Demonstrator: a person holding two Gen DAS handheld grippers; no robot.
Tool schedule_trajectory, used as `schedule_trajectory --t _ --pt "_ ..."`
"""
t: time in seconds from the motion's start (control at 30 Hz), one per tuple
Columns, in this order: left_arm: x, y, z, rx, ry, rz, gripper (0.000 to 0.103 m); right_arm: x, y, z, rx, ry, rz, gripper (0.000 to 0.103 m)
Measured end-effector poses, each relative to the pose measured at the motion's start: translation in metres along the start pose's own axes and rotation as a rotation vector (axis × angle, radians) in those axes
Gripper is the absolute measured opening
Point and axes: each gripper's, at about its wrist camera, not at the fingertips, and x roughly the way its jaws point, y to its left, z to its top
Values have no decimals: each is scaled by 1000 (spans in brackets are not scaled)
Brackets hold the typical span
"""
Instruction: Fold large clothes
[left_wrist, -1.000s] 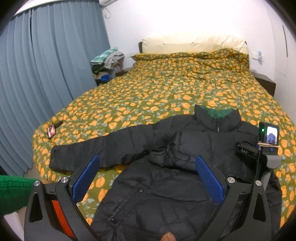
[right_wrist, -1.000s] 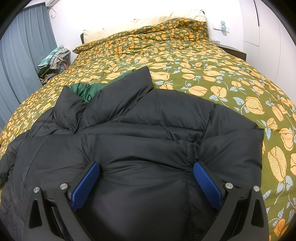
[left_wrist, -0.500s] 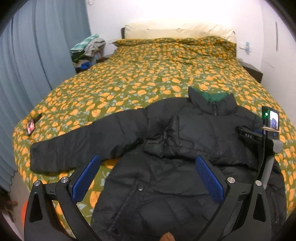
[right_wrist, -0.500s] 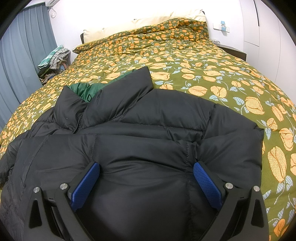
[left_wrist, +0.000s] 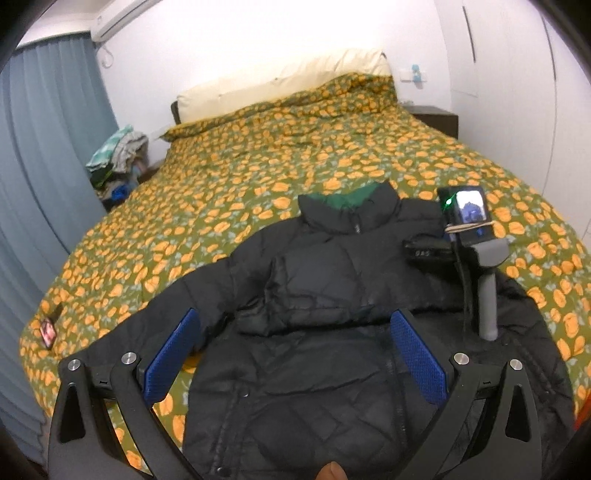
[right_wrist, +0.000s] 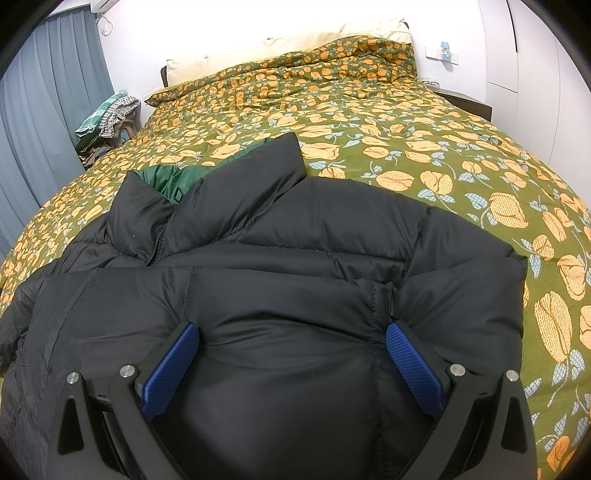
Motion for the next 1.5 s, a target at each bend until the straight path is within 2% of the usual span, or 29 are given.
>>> schedule_trajectory --t 0.07,0.23,0.37,0.5,0.6,0.7,0.73,0.83,0.9,0.97,1.07,1.17,1.37,1.5 --pt "-5 -4 -2 13 -1 54 103 0 0 0 0 0 0 103" --pt "-10 -17 -1 107 -2 -13 103 0 0 0 0 0 -1 103" --pt "-14 -20 1 134 2 31 103 0 0 0 0 0 -1 103" --pt "-22 -1 0 26 -64 -97 103 0 1 0 0 0 -1 103" --pt "-32 28 -5 -112 -126 -229 103 1 2 0 0 0 -2 103" --pt "-31 51 -5 -167 -113 -329 103 1 2 0 0 0 -2 103" --pt "-30 58 -6 -179 -110 -332 103 1 1 0 0 0 -2 103" --pt "-21 95 -13 -202 -84 -291 103 0 1 -1 0 0 -2 103" --pt "-12 127 -20 -219 -45 -234 103 0 1 -1 0 -1 -2 103" --pt "-3 169 -29 -245 -11 -179 103 0 1 -1 0 -1 -2 103" --pt "11 243 -42 -306 39 -49 103 0 1 -1 0 -1 -3 103" --pt "27 316 -55 -377 103 1 103 0 1 -1 -1 -1 -3 103" --pt "64 433 -111 -533 223 148 103 1 2 -1 0 -1 -4 103" --pt "99 471 -149 -599 310 148 103 1 2 -1 0 -1 -4 103"
